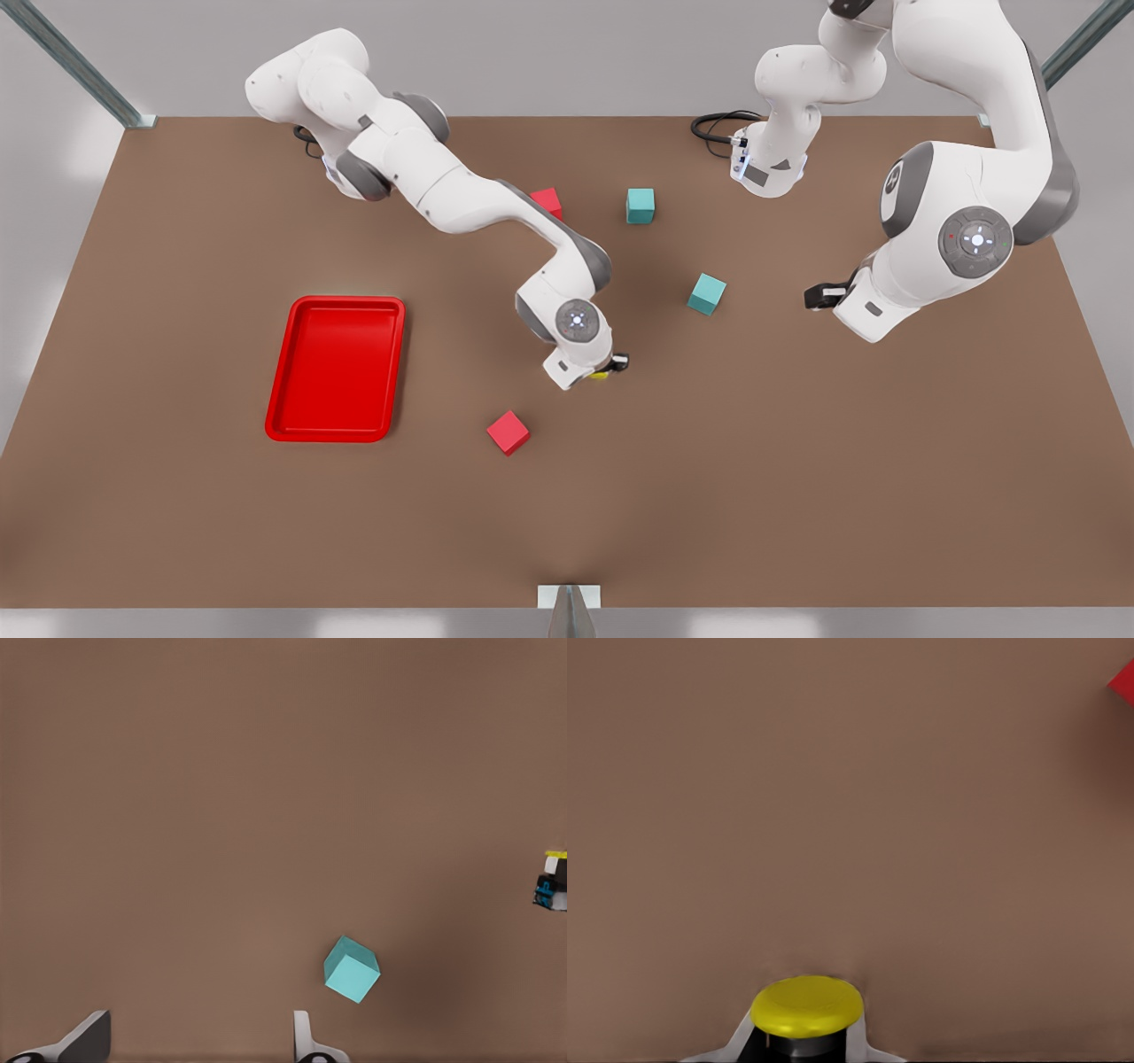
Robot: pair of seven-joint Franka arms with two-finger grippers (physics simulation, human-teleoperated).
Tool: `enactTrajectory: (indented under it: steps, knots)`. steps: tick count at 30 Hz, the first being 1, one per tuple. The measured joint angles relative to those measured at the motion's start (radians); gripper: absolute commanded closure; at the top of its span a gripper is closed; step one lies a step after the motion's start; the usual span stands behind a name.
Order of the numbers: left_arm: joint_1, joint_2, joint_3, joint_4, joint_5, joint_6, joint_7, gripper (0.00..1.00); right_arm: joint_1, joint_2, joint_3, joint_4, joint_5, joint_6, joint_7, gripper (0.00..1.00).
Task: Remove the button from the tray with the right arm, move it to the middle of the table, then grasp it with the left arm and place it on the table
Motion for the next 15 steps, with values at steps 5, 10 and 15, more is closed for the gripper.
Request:
enactTrajectory:
  steps: [5,10,15]
  knots:
    - [0.000,0.000,0.000,0.000,0.000,0.000,0.000,0.00,0.040,0.029,-0.003,0.005,-0.001,-0.018,0.116,0.42]
    - [0.000,0.000,0.000,-0.001,0.000,0.000,-0.001,0.00,0.061,0.037,-0.036,0.005,-0.003,-0.012,0.204,0.00]
    - [-0.001,0.000,0.000,0.000,0.000,0.000,-0.001,0.00,-0.121,-0.218,-0.033,-0.008,-0.008,-0.074,0.233,0.00]
